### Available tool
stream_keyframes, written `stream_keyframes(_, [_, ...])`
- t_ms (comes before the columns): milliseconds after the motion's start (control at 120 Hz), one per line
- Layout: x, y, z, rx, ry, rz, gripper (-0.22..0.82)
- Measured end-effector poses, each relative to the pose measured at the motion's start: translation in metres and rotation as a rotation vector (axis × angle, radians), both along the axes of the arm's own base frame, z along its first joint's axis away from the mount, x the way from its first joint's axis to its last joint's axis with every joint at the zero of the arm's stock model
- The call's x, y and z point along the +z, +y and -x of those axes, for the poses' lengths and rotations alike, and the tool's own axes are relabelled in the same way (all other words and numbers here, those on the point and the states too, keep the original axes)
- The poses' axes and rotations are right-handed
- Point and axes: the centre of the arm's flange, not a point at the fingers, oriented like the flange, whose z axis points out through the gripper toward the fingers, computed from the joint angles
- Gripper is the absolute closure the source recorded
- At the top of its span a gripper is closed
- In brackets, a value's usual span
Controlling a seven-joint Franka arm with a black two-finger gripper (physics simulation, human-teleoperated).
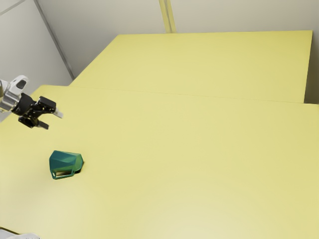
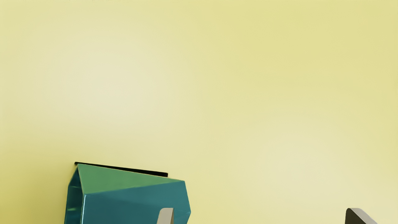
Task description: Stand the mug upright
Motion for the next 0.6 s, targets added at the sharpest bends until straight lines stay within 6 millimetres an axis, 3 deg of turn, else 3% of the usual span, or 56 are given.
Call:
stream_keyframes(267, [-0.060,0.035,0.034,-0.093,-0.070,-0.023,0.00])
stream_keyframes(425, [-0.104,0.035,0.040,-0.154,-0.103,-0.016,0.00])
stream_keyframes(600, [-0.125,0.032,0.042,-0.223,-0.163,-0.037,0.00])
